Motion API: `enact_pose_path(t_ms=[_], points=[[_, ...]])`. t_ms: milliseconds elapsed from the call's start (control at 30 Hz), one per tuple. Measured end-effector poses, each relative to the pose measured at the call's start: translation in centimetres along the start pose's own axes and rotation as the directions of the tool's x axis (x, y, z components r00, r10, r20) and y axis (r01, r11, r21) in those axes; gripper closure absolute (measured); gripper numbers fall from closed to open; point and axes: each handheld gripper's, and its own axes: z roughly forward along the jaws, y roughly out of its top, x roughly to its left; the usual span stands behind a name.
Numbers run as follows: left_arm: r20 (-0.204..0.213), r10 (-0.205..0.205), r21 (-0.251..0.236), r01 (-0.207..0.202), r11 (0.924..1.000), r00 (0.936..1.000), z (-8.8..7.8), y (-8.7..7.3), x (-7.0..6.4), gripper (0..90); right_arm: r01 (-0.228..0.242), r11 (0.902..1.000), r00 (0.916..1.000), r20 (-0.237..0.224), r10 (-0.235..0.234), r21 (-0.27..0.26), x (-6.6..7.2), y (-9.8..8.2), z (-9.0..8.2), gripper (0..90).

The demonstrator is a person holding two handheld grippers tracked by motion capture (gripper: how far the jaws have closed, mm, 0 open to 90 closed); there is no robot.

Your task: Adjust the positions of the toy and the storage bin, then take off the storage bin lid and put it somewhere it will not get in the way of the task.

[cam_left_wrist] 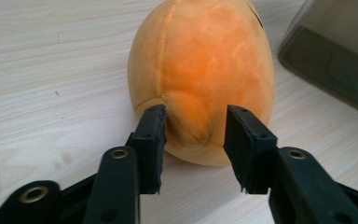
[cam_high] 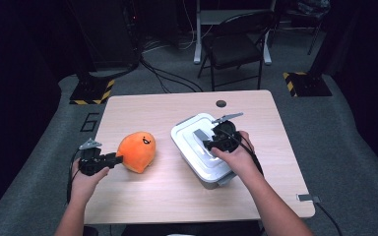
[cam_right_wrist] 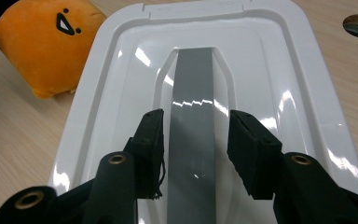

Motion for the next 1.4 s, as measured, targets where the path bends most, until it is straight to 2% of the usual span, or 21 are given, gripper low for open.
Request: enact_pose_path(t_ms=[133, 400, 500, 833, 1200, 1400], points=[[-0.010, 0.002, -0.019, -0.003, 0.9998, 1.0000, -0.4, 0.1, 0.1, 49.8, 0.007, 0.9999, 1.0000, 0.001, -0.007, 0.013, 0.1, 0.2, 0.0, 55.8], [-0.008, -0.018, -0.045, 0.017, 0.9988, 0.9998, -1.2, 0.4, 0.2, 48.2, 0.016, 0.9998, 0.9999, 0.006, -0.016, 0.013, 0.3, 0.2, 0.0, 55.2], [-0.015, -0.014, -0.050, 0.013, 0.9986, 0.9998, -1.4, 0.5, 0.1, 47.9, 0.017, 0.9997, 0.9998, 0.008, -0.017, 0.016, 0.4, 0.2, -0.1, 54.4], [-0.011, -0.012, -0.035, 0.012, 0.9993, 0.9999, -1.3, 0.4, 0.2, 46.6, 0.015, 0.9999, 0.9998, 0.009, -0.015, 0.002, 0.4, 0.4, -0.2, 54.1], [-0.015, -0.030, -0.057, 0.029, 0.9979, 0.9995, -1.5, 0.3, 0.6, 44.4, 0.027, 0.9993, 0.9996, 0.004, -0.028, 0.024, 0.7, 1.1, 0.3, 57.2], [-0.017, -0.029, -0.050, 0.028, 0.9984, 0.9994, -1.7, 0.2, 0.7, 44.4, 0.019, 0.9985, 0.9998, -0.002, -0.019, 0.051, 0.4, 1.2, 0.5, 59.2]])
